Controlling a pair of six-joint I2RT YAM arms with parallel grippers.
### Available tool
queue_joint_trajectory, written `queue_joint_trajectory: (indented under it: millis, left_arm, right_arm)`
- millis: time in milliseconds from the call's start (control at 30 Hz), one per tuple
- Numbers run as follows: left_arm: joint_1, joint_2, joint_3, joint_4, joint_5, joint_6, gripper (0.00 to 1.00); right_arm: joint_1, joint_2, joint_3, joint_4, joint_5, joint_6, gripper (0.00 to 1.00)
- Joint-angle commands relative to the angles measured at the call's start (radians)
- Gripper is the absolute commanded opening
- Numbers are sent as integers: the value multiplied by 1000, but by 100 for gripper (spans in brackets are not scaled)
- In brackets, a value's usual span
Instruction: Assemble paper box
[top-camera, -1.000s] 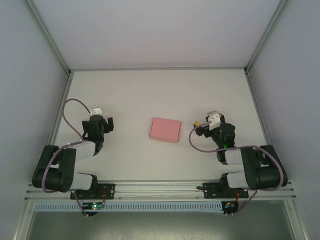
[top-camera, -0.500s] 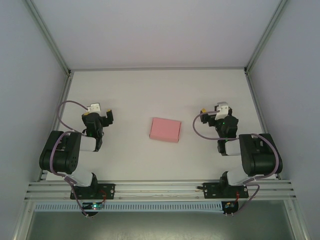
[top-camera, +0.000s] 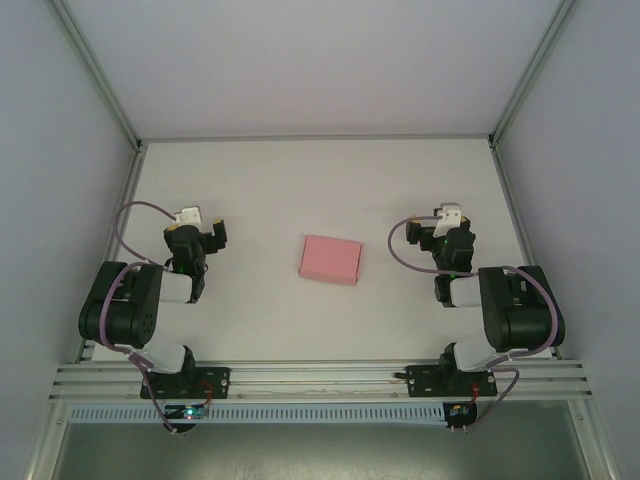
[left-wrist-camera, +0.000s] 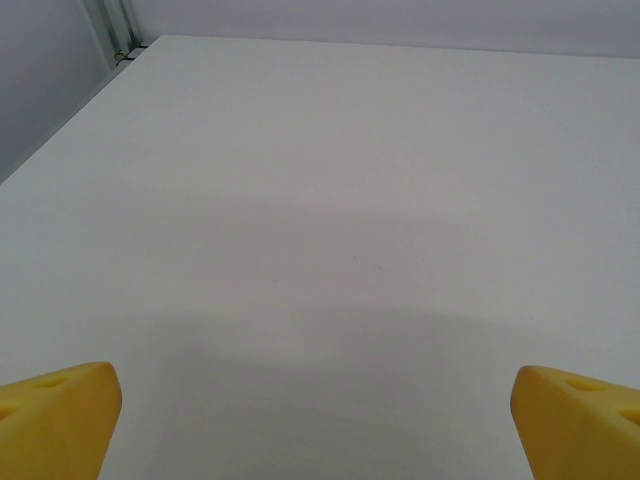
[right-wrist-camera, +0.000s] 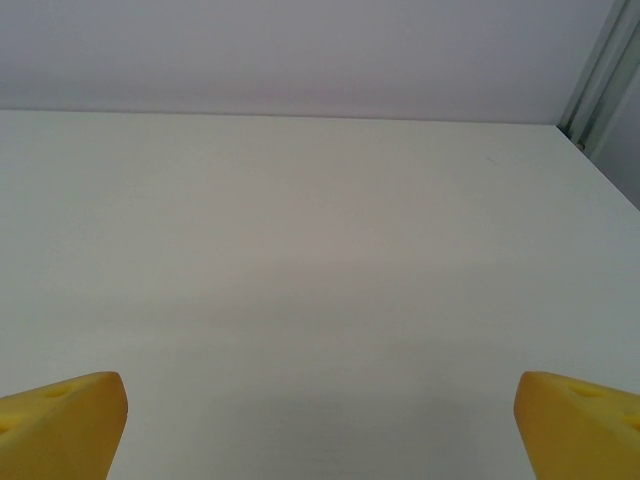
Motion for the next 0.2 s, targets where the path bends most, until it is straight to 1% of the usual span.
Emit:
queue_joint_trajectory:
  millis: [0,167]
  left_arm:
    - [-5,-13,5,4,-5,15,100]
    - [-5,-13,5,4,-4,16,100]
  right_arm:
    - [11,-7,16,7,34,7,98]
    - [13,-7,17,1,48,9,98]
